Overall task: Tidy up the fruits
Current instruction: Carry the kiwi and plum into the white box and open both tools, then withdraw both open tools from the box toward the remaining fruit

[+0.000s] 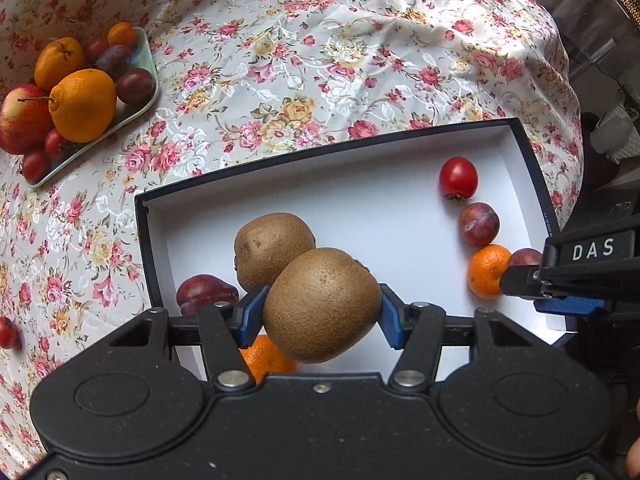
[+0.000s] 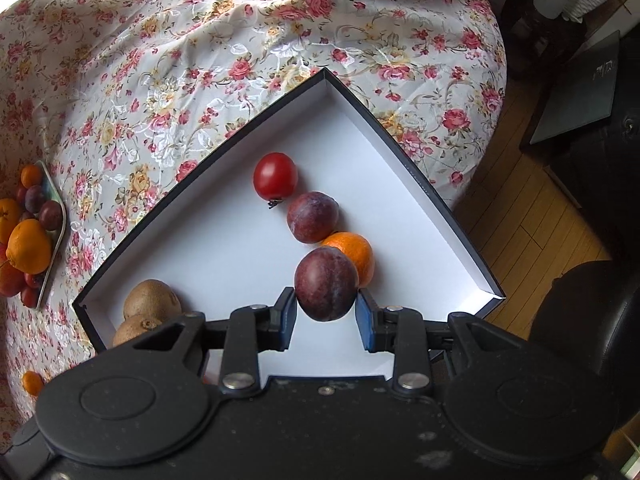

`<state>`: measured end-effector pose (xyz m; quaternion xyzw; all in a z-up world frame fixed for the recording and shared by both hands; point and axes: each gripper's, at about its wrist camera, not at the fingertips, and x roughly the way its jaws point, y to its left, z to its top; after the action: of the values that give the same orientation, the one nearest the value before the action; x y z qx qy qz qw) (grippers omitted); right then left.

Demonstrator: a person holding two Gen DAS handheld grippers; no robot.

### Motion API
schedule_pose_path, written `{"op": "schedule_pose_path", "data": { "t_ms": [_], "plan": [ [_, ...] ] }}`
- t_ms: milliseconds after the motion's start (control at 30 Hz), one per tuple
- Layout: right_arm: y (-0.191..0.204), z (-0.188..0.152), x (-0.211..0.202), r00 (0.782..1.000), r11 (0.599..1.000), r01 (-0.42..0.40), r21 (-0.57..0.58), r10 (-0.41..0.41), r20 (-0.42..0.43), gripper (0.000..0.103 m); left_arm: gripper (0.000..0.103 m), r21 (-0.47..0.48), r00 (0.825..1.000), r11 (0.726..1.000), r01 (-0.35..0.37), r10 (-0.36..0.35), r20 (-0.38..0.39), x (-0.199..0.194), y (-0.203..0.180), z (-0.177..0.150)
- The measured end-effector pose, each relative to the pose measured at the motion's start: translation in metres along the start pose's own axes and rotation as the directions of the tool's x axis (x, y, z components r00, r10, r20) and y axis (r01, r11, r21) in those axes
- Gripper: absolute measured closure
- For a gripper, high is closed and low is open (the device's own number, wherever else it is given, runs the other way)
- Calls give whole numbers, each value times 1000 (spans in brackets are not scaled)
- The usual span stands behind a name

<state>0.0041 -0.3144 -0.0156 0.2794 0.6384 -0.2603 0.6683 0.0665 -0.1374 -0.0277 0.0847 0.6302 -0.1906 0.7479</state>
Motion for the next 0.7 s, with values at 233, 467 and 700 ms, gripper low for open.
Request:
{"op": "schedule_pose_path", "data": {
  "t_ms": [233, 467, 700],
  "plan": [
    [-8, 4, 2, 1000, 1000, -8, 30, 9, -13, 93, 41, 29, 1000, 999, -19, 20, -23, 6, -7, -4],
    [-1, 1, -2, 1000, 1000, -21, 5, 21, -3, 93, 43, 14, 1000, 1000, 13, -13, 4, -2, -3, -3],
    [6, -1, -19, 995, 997, -70, -11, 71, 69, 90, 42, -17, 997, 1000, -8, 9, 83, -18, 7, 1]
  ]
}}
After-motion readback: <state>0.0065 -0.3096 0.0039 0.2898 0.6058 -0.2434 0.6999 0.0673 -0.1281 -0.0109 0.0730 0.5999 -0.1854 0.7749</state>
